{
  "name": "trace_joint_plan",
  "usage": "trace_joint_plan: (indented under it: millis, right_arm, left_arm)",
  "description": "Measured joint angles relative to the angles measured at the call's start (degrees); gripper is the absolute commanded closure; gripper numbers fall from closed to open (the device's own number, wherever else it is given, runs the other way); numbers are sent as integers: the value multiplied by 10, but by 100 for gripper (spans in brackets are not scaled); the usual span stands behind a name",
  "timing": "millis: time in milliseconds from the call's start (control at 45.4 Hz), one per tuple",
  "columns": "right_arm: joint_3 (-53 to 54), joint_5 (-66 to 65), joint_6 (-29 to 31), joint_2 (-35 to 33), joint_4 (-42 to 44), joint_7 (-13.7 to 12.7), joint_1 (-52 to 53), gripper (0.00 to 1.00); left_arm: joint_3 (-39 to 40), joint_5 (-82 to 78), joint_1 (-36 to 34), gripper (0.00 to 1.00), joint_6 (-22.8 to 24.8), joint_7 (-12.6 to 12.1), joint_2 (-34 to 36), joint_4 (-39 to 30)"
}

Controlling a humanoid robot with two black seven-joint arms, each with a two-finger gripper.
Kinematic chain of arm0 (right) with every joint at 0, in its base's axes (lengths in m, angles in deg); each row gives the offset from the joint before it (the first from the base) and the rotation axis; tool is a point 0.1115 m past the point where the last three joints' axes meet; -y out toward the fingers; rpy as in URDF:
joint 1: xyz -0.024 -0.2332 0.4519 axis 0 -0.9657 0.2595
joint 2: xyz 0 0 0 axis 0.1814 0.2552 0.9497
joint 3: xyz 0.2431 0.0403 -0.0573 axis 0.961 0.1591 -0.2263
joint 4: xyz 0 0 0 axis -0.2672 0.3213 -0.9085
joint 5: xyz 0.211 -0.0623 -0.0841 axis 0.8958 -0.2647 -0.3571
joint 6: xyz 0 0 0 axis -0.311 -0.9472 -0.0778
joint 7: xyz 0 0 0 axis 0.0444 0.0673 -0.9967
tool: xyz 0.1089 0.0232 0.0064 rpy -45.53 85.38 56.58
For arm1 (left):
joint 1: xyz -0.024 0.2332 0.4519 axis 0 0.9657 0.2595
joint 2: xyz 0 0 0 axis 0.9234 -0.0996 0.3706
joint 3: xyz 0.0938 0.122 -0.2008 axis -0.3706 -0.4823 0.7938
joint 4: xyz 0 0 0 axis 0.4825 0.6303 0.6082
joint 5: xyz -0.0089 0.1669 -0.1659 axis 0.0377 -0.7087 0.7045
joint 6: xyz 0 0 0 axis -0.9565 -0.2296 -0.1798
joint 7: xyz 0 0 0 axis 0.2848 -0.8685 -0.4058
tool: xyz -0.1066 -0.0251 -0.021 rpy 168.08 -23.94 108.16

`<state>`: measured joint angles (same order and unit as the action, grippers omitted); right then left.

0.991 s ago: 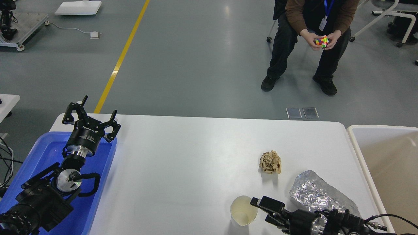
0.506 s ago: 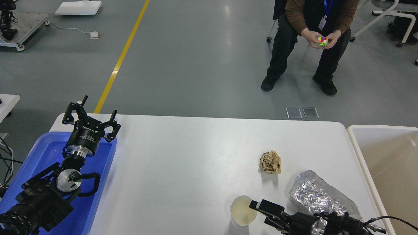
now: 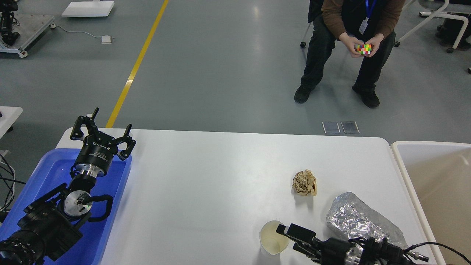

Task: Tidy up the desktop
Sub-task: 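Position the right gripper at the paper cup rim and close on it, then lift the paper cup with the right gripper and carry it to the bin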

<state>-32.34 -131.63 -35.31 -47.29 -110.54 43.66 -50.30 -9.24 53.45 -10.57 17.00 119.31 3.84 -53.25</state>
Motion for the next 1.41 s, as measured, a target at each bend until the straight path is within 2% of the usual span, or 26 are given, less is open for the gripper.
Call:
trace_joint_plan:
  millis: [528,661,771,837,881,947,969,1409]
  right_arm:
    - [-15,-1,-1,25,27,3,8,1]
    - [-17,-4,-5,29,31,8,8,17]
    - [-25,-16,-12,32,34,14,8,24]
    - [-29,-23,-15,33,36,18,8,35]
    - [-32,-27,-17,34,37,21,9,50]
    - [-34,-31,-19,35,38,23,9,94]
    - [-35,-32,-19,35,39,23,9,100]
    - [-42,-48,-21,24,35,37,12,100]
  left_arm:
    - [0,0,0,0,0,0,0,0]
    - [0,0,0,0,0,0,0,0]
    - [0,0,0,0,0,0,0,0]
    - [0,0,0,0,0,0,0,0]
    - [0,0,0,0,0,0,0,0]
    - [0,0,0,0,0,0,0,0]
    - [0,0,0,0,0,0,0,0]
    - [0,0,0,0,0,0,0,0]
